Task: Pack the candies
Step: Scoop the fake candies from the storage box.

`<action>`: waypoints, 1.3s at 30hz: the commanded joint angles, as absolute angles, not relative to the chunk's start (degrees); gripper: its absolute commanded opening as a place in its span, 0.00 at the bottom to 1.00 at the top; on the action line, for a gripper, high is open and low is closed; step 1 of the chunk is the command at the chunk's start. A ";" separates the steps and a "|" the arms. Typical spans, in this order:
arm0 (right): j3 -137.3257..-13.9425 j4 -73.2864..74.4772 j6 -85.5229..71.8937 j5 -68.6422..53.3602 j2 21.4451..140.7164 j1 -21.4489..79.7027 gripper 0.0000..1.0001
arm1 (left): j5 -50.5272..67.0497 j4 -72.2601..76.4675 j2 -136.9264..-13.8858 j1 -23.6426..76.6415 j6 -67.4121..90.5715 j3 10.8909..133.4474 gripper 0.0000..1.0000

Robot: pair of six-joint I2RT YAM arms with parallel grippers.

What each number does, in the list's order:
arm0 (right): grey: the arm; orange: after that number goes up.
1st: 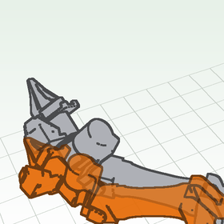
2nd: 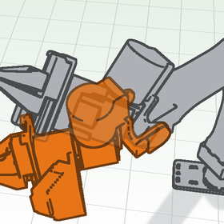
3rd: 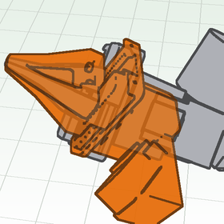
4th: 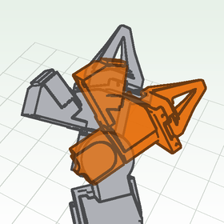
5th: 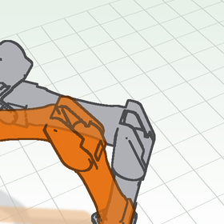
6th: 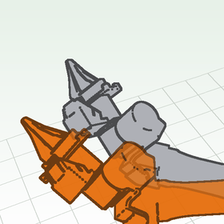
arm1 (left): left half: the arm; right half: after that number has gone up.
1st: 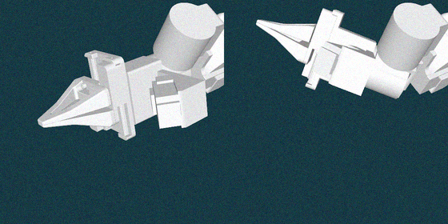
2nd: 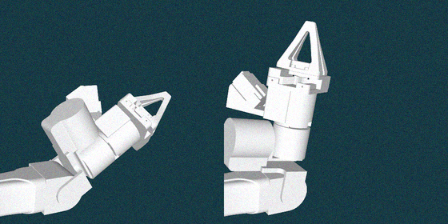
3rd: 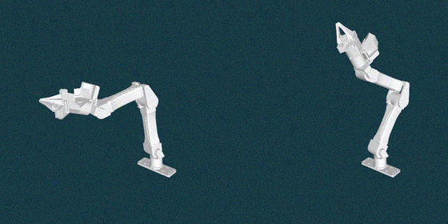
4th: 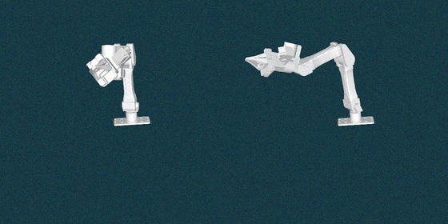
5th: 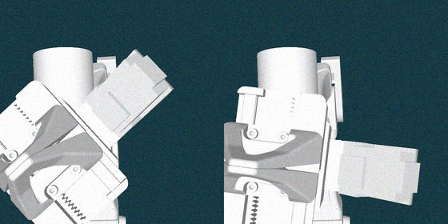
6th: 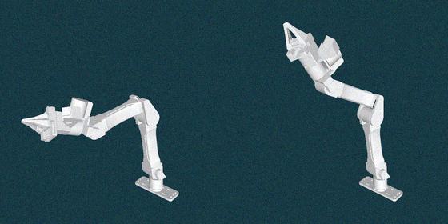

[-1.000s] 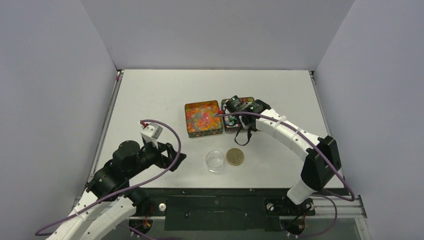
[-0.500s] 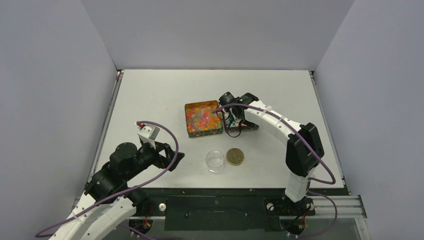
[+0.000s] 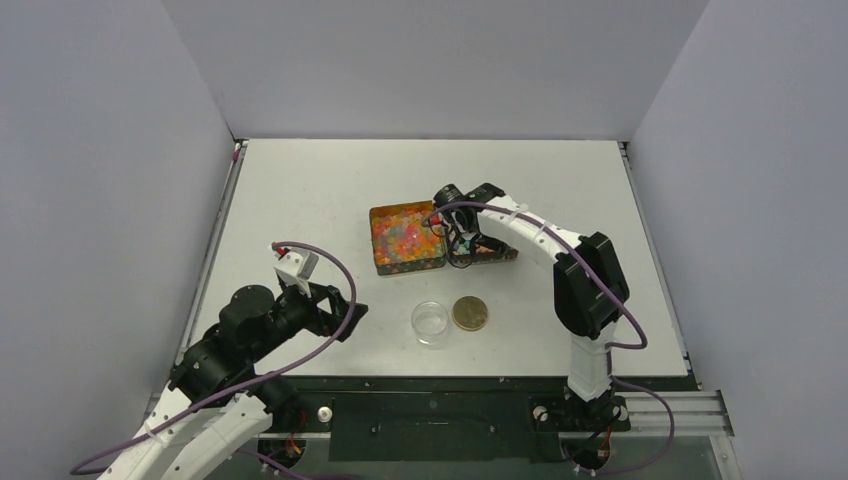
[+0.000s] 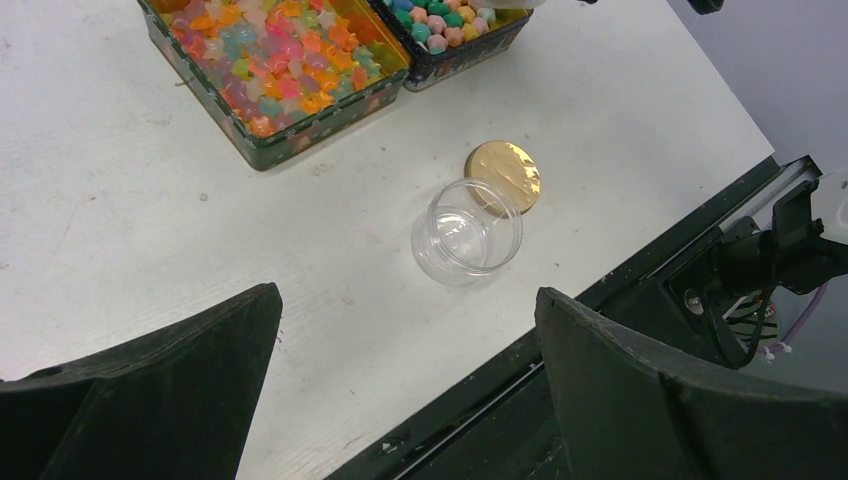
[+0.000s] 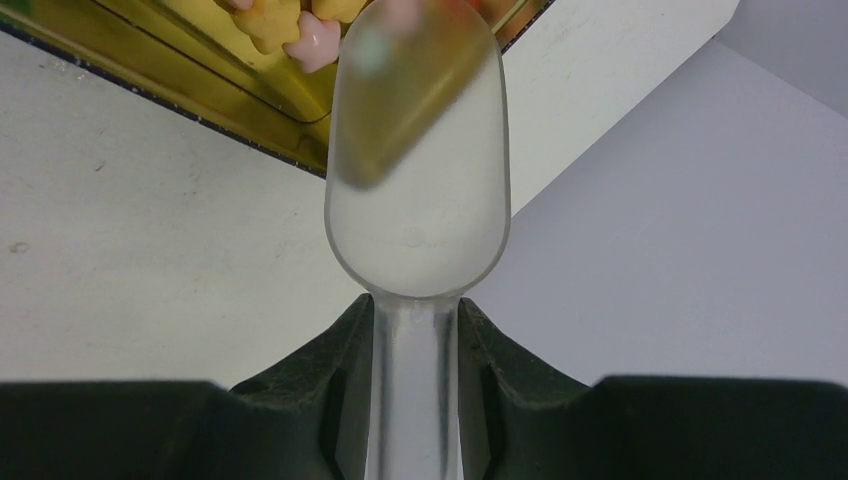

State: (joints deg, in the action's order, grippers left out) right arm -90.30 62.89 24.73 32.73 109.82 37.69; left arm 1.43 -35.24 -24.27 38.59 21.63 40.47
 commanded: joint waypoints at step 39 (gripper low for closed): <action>-95.07 43.54 26.13 14.64 121.24 36.98 0.00 | -0.17 -33.06 -26.65 36.71 20.57 40.74 0.96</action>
